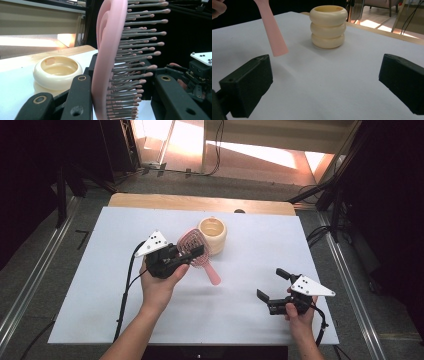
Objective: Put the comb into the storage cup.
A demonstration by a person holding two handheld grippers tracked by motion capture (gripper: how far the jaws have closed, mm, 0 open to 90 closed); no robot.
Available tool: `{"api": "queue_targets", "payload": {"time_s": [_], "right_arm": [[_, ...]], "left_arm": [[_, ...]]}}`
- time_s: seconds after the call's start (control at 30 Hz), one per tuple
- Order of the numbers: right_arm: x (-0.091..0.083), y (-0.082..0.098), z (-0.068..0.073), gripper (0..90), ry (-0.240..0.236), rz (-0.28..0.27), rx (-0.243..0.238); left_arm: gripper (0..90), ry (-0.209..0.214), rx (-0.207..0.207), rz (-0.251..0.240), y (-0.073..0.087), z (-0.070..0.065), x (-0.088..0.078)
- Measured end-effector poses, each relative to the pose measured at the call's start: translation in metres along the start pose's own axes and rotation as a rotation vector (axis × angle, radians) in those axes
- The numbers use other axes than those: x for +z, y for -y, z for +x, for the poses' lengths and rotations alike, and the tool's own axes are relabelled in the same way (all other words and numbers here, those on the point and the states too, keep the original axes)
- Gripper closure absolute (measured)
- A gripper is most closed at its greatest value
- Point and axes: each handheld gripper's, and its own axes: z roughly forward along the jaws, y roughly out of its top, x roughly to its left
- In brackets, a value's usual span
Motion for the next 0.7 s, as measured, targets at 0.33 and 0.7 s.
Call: {"api": "queue_targets", "payload": {"time_s": [0.33,0.7], "right_arm": [[-0.013,0.009,-0.01,0.0,0.031,0.005,0.01],[-0.024,0.015,-0.019,0.0,0.047,0.002,0.027]], "left_arm": [[65.4,-0.008,0.004,-0.006,-0.005,0.004,-0.001],[65.4,-0.017,0.007,-0.015,-0.013,0.008,0.0]]}}
